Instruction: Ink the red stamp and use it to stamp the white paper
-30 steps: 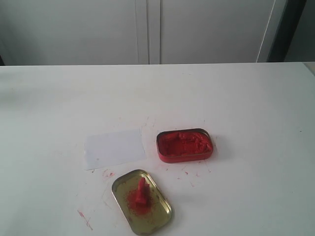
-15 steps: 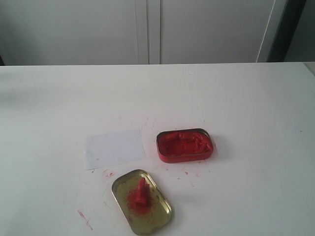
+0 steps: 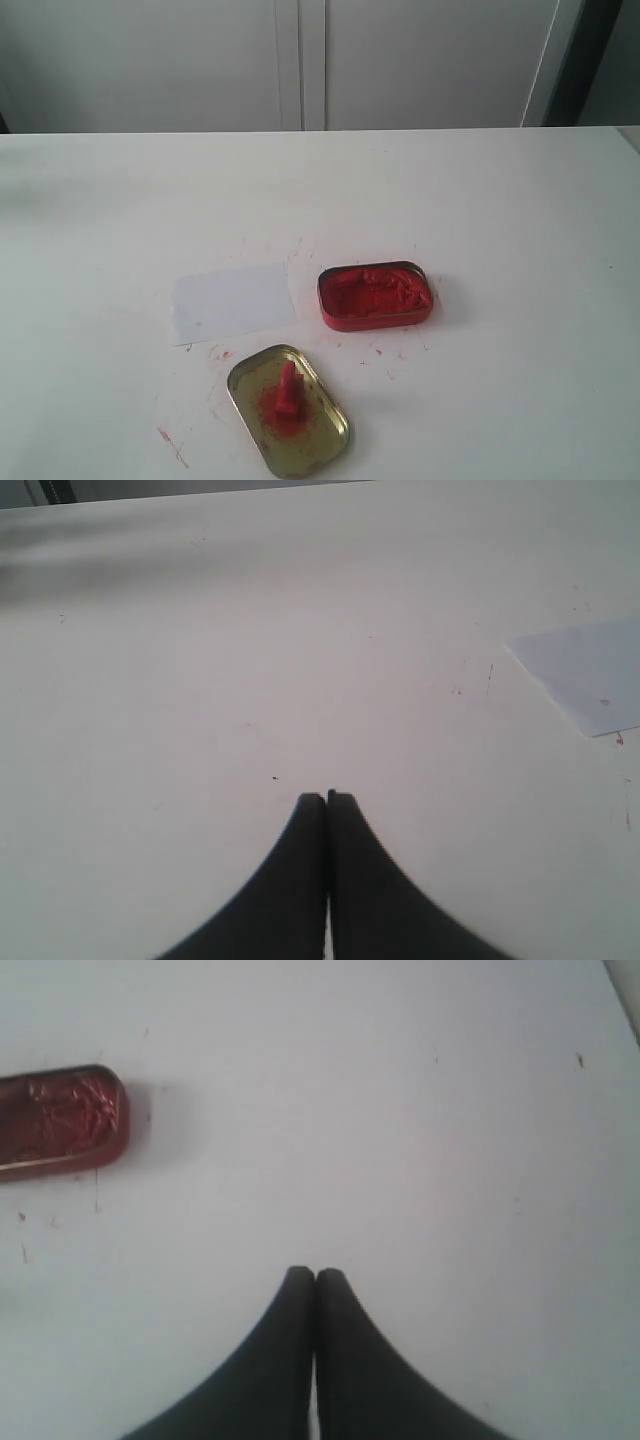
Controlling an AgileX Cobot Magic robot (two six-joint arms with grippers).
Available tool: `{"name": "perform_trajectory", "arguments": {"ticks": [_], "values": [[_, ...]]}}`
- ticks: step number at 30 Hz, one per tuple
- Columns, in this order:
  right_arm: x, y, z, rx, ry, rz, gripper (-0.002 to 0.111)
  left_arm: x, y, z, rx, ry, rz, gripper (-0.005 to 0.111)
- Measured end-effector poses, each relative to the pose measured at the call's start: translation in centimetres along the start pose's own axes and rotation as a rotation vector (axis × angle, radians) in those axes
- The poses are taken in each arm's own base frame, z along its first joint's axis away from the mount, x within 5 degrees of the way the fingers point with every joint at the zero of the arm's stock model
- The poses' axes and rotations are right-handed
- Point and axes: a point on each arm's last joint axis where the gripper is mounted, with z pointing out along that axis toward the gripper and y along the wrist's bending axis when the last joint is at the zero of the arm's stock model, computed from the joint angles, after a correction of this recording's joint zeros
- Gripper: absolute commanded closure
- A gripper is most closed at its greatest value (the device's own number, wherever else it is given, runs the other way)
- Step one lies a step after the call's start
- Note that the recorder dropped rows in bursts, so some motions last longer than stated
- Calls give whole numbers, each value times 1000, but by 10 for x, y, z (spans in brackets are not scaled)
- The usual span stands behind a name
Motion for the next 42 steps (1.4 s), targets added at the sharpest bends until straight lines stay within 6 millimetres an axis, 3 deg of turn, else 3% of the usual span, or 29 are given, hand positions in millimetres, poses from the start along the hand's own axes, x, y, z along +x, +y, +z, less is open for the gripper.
{"name": "perform_trajectory", "arguments": {"ticks": [10,14,27,42], "values": [[-10,4,53,12,325,21,108,0,0,0,0,0,0,107],[-8,5,65,11,392,31,108,0,0,0,0,0,0,107],[-15,16,66,-55,422,68,108,0,0,0,0,0,0,107],[-21,74,75,-180,509,-4,108,0,0,0,0,0,0,107]]}}
